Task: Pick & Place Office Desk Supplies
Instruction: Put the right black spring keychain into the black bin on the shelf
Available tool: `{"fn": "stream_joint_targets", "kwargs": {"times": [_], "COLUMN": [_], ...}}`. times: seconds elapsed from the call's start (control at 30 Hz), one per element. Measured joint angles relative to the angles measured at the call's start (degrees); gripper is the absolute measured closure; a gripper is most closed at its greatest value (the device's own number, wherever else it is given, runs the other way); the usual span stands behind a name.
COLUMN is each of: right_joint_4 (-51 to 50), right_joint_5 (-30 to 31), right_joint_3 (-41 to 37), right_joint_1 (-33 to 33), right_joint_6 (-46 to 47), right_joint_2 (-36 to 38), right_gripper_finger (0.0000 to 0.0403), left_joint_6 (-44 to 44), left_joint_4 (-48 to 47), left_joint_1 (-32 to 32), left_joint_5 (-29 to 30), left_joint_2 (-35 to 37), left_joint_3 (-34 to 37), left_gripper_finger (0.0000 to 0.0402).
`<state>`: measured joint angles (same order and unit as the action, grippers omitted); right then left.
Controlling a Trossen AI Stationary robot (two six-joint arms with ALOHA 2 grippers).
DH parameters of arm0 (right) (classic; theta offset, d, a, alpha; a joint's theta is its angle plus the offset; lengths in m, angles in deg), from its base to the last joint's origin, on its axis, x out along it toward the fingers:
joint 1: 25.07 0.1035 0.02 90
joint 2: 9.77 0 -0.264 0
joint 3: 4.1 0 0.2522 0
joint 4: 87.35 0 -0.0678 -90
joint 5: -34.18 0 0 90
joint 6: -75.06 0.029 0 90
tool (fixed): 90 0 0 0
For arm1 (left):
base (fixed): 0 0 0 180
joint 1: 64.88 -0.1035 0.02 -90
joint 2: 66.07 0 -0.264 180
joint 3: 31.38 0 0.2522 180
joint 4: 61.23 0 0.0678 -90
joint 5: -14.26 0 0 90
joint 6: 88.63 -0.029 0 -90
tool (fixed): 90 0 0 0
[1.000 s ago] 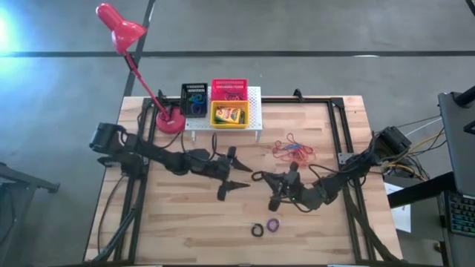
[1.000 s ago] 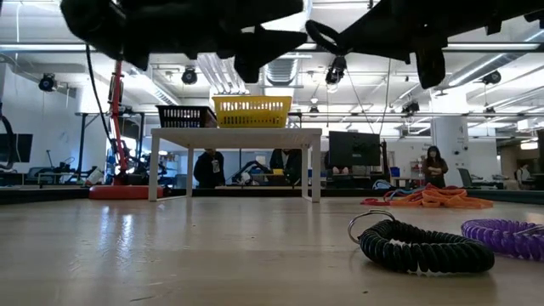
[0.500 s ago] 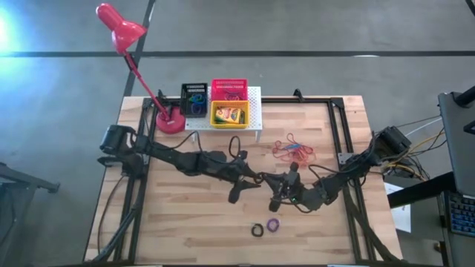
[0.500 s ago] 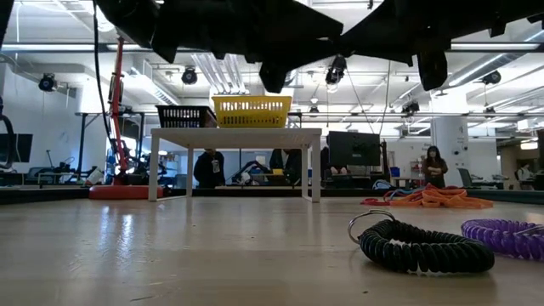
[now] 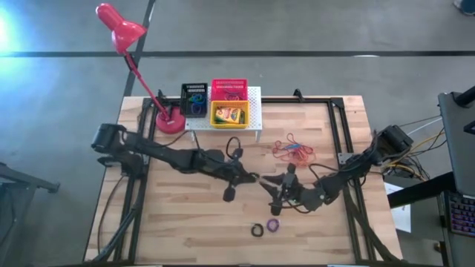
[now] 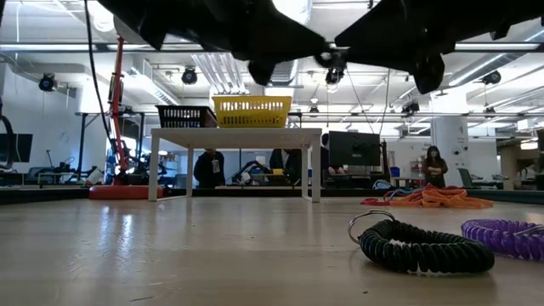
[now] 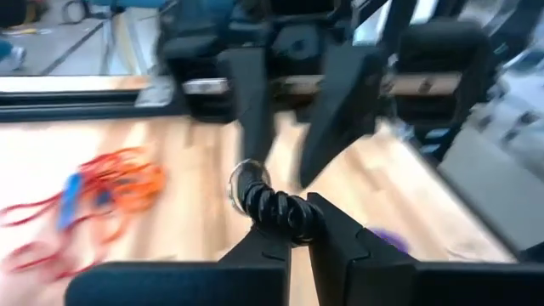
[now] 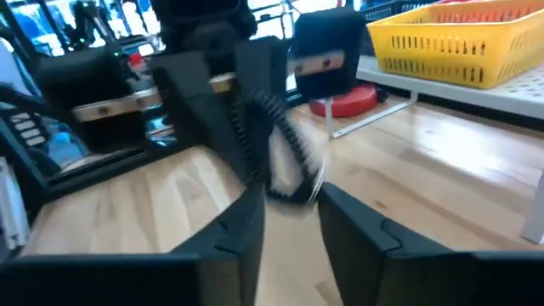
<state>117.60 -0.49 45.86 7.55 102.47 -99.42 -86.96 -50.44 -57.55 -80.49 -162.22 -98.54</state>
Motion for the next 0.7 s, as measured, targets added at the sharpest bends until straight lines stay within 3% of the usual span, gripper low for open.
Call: {"fn": "stream_joint_targets", "kwargs": {"times": [0.1, 0.23, 0.5, 0.6, 0.7], "right_joint_4": [-4.9, -7.6, -8.5, -8.5, -8.5], "right_joint_5": [1.1, 7.8, 9.2, 9.2, 9.2], "right_joint_3": [0.0, -0.1, -0.1, -0.2, -0.2], "right_joint_1": [0.0, -0.1, -0.4, -0.4, -0.7], "right_joint_6": [2.1, 5.4, 5.5, 5.5, 5.5], "right_joint_2": [1.3, 1.4, 1.3, 1.2, 1.2], "right_gripper_finger": [0.0258, 0.0232, 0.0226, 0.023, 0.0234], "left_joint_6": [-3.3, -5.3, -5.8, -4.8, -2.5], "left_joint_4": [-7.5, -18.8, -31.3, -37.2, -41.2], "left_joint_1": [0.1, 0.2, -0.9, -4.4, -12.5], "left_joint_5": [4.2, 13.3, 27.9, 34.3, 34.2], "left_joint_2": [5.0, 13.7, 35.7, 41.6, 43.9], "left_joint_3": [0.2, 0.7, 2.3, 2.3, 2.3], "left_gripper_finger": [0.0382, 0.0381, 0.0381, 0.0381, 0.0381]}}
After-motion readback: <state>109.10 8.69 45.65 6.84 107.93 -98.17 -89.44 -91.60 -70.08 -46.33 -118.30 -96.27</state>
